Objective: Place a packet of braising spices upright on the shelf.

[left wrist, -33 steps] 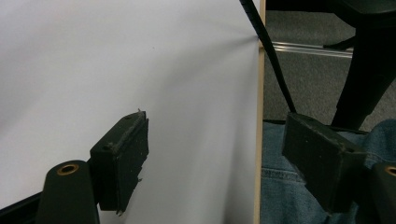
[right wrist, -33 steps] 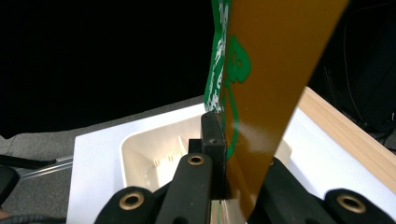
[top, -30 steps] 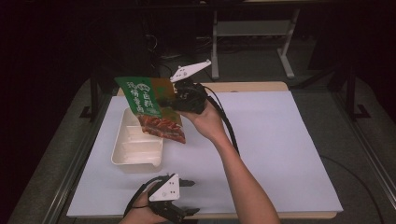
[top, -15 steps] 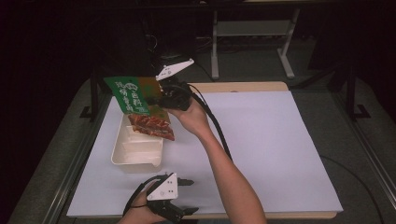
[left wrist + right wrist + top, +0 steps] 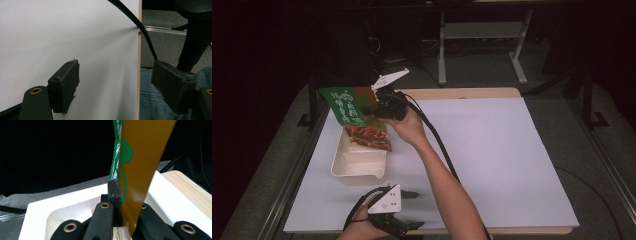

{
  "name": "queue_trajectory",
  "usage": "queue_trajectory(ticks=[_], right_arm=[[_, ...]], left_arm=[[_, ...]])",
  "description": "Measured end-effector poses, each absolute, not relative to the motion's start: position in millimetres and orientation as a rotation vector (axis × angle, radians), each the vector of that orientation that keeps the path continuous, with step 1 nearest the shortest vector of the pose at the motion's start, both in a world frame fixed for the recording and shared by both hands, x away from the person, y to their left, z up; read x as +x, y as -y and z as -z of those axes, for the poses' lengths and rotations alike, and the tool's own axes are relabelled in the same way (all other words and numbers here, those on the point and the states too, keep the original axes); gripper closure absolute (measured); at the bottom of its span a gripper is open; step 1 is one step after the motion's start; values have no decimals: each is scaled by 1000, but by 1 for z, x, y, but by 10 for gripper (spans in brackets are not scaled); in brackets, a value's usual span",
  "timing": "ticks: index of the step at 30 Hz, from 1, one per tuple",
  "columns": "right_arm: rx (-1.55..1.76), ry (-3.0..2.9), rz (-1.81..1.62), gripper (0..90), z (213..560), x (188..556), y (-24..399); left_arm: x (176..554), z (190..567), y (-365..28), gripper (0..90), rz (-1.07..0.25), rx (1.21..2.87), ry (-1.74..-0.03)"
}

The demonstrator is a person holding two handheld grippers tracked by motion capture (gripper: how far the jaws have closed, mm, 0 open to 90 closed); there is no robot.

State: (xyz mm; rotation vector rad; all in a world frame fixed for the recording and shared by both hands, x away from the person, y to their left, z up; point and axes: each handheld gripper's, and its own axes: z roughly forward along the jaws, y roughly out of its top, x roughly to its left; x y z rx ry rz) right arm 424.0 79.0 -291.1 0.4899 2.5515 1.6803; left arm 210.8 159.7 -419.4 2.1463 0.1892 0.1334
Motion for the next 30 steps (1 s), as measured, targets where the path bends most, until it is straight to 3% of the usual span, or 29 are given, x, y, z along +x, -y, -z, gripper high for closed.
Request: queue_trajectory(ticks=[21,30], right_arm=[[517,-2585,-1691,894,325,432,-95],[570,-2570,-1758,891,340,439,-82]], left_arm=[[213,419,-162,223,-141,2140,-201],[215,419,-163,221,-154,2134,-207]])
